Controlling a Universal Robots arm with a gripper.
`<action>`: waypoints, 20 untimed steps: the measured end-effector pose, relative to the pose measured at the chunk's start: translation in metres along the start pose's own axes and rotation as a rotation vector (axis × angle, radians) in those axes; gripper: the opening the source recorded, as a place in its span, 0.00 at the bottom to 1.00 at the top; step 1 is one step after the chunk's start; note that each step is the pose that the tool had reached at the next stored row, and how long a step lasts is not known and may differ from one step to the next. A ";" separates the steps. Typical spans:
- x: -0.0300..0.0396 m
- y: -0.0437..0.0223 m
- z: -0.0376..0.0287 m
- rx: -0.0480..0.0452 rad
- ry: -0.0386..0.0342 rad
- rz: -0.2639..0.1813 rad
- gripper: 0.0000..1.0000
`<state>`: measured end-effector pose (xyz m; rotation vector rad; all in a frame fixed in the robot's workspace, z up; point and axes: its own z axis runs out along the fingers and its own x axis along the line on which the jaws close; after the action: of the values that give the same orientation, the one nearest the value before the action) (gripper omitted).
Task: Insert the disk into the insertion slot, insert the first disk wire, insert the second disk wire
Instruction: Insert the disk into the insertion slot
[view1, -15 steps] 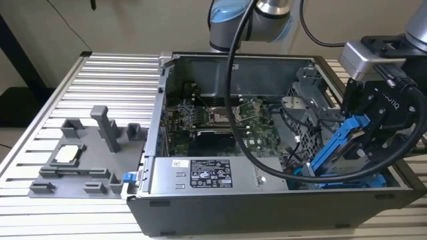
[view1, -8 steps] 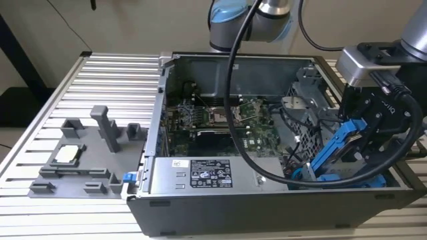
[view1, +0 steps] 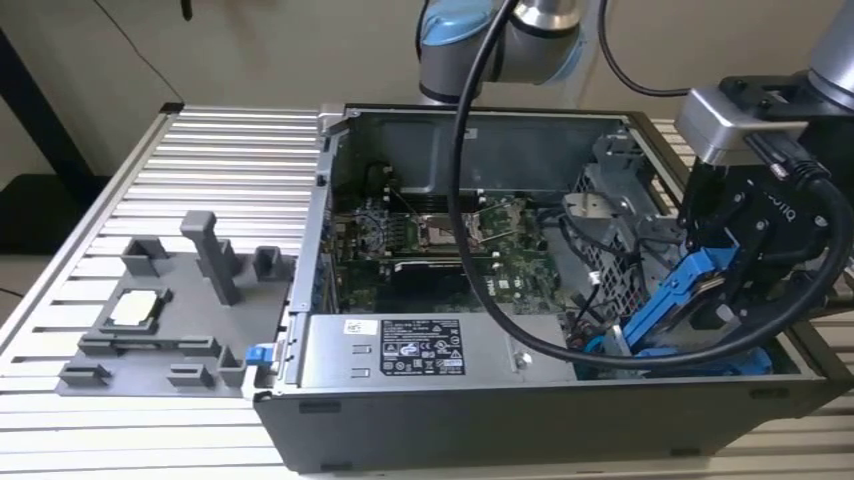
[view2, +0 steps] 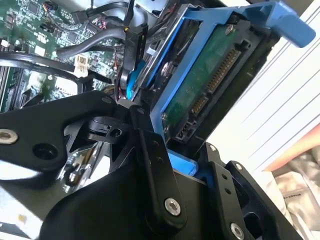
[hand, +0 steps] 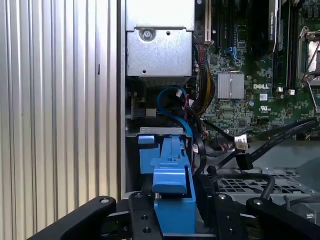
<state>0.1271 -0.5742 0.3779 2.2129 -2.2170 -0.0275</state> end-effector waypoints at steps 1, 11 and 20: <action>0.0000 0.0000 0.0000 0.0000 -0.0015 0.000 0.47; -0.0003 0.0005 0.0000 0.0002 -0.0163 0.001 0.32; -0.0004 0.0031 0.0004 0.0002 -0.0241 0.003 0.40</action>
<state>0.1239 -0.5738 0.3776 2.2215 -2.2321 -0.0542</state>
